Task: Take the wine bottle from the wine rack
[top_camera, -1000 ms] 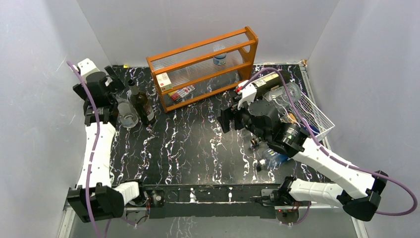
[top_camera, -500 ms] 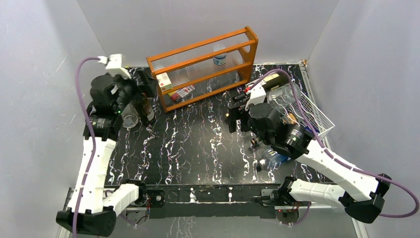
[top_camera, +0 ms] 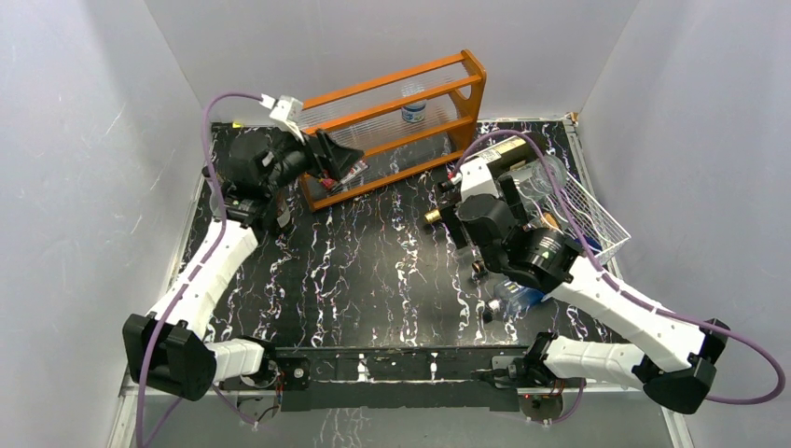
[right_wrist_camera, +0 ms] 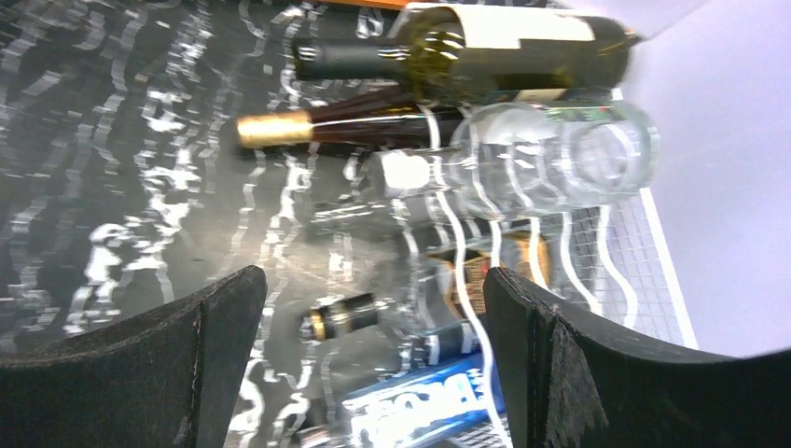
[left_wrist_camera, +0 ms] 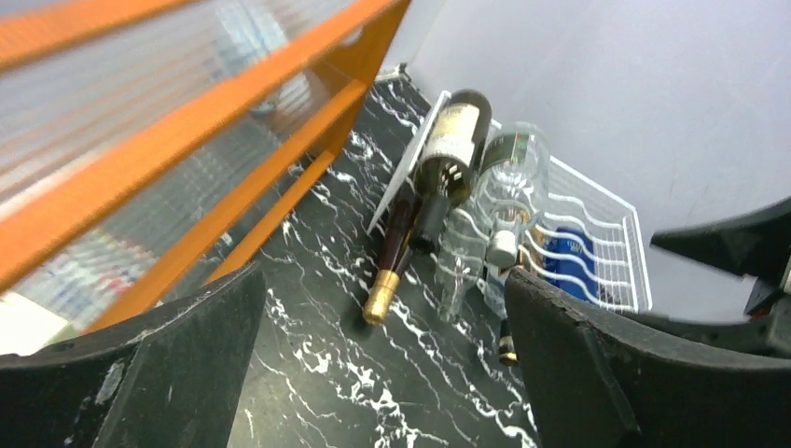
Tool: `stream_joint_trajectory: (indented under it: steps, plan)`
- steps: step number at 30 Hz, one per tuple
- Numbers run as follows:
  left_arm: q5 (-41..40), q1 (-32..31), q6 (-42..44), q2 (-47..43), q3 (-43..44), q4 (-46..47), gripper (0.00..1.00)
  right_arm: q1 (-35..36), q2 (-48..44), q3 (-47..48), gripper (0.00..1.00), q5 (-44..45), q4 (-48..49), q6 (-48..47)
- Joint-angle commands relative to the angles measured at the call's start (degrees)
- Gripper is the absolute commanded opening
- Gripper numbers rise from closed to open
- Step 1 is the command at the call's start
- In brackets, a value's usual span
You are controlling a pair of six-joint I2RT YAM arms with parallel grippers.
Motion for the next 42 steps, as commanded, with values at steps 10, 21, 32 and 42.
stream_joint_trajectory:
  steps: [10,21,32,42]
  plan:
    - [-9.02,-6.28,10.67,-3.77,-11.83,4.43,0.98,-10.98,3.13,-7.97,0.98,4.46,14.69,-30.89]
    - [-8.21,-7.43,11.16,-1.97,-10.93,3.34,0.98,-14.93,-0.36,-19.61,0.97,-5.05,30.08,-47.46]
    - [-7.47,-7.65,11.01,-1.82,-10.96,3.39,0.98,-23.82,1.43,-22.06,0.93,-23.07,35.76,-53.60]
    - [-8.31,-7.74,12.02,-0.54,-10.92,2.66,0.98,-25.63,-1.17,-22.70,0.95,-32.45,33.14,-67.93]
